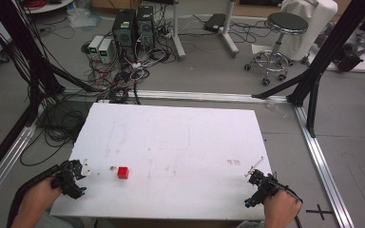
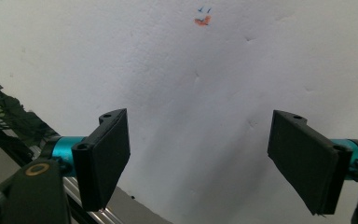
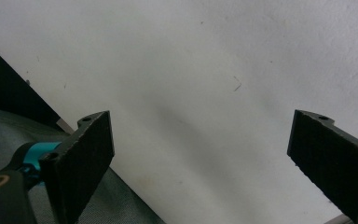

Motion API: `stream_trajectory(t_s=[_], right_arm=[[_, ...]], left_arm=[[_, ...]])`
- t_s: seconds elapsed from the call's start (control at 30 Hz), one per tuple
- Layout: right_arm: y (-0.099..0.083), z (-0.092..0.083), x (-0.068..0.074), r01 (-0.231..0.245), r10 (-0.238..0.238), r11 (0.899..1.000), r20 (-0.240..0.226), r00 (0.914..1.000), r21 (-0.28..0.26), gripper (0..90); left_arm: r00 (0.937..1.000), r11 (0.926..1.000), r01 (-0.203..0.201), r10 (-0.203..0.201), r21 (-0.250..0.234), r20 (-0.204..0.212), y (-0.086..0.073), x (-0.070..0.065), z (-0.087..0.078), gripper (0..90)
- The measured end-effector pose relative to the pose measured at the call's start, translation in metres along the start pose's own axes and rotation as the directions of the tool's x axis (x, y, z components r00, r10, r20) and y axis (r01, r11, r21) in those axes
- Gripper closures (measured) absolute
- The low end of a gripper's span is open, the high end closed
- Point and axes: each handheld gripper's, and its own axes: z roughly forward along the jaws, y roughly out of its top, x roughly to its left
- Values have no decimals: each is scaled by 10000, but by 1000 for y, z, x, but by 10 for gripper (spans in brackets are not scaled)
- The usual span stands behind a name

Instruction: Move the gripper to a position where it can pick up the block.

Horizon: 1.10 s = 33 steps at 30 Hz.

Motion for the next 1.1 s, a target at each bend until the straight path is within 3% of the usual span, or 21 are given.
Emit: stream_trajectory(t_s=[0.57, 0.73, 1.1], right_arm=[[-1, -1, 0, 44, -45, 9999, -58, 10000, -126, 63], [-2, 0, -1, 61, -64, 9997, -115, 9999, -222, 63], [-2, -2, -1, 82, -85, 9996, -133, 9999, -260, 63]], left_arm=[[9998, 9998, -198, 198, -87, -22, 4, 0, -5, 212], [9965, 9965, -833, 833, 25, 79, 10, -2, -4, 212], [9858, 9864, -1629, 1636, -202, 380, 19, 1, -6, 213]])
